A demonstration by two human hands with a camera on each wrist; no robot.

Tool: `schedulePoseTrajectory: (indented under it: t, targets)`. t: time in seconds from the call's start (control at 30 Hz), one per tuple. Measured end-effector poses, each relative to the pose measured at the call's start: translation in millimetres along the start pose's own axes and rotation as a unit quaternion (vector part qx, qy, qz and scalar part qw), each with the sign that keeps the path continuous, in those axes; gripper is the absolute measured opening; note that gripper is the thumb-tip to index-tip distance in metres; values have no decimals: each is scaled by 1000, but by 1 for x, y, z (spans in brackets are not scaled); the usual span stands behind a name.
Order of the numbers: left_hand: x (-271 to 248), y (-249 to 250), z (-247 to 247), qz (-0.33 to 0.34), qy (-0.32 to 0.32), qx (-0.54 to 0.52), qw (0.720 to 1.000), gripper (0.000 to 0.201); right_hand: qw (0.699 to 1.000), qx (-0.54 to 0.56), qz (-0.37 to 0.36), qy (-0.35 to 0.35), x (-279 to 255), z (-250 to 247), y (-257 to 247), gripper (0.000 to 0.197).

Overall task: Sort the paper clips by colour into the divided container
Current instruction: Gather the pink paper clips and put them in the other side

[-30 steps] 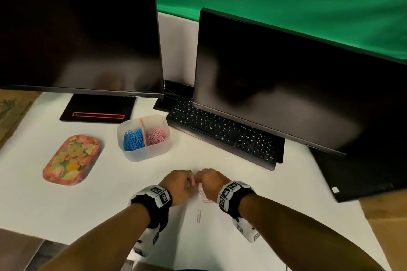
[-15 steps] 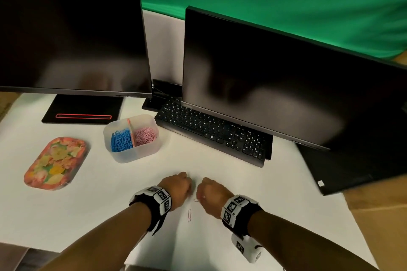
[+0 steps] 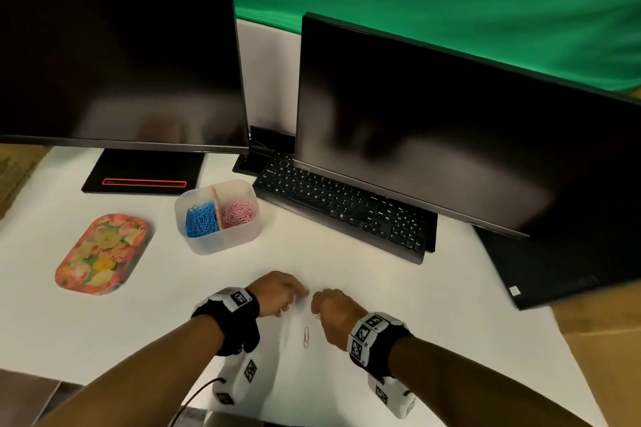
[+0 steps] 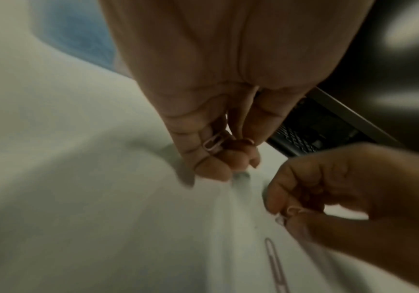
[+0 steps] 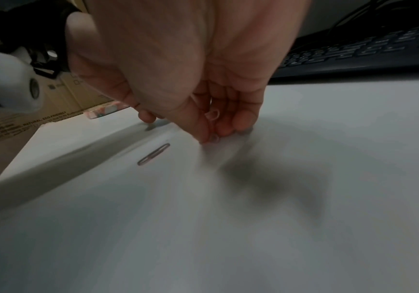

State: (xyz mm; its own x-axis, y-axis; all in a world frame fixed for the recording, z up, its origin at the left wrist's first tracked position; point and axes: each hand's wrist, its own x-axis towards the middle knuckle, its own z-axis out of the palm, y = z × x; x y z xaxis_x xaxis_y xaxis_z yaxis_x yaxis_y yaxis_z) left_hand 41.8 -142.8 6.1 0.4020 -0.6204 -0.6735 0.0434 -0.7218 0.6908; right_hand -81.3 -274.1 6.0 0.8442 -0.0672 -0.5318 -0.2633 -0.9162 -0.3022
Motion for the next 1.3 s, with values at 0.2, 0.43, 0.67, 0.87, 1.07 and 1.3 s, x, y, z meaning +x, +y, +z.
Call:
schedulePoseTrajectory:
  t: [0.2,0.43,0.67,0.87,1.07,1.3]
  targets:
    - [-6,9,9,-55,-19,-127,990,16,995,86,55,0,-3,2,8,35]
    - [-14,15,48,21,11,406,913,30,976,189,101,36,-3,-7,19,27]
    - [-8,24,58,1,30,463,886,25,981,168,90,36,-2,-10,23,29]
    - [-14,11,40,11,72,347,935,23,961,243,121,55,3,-18,19,24]
    - [-28,19,-31,19,226,-88,970,12,889,429,142,81,43,-61,-22,29]
    - [-21,47,-124,-7,323,-234,917,8,882,436,110,137,125,-139,-103,17]
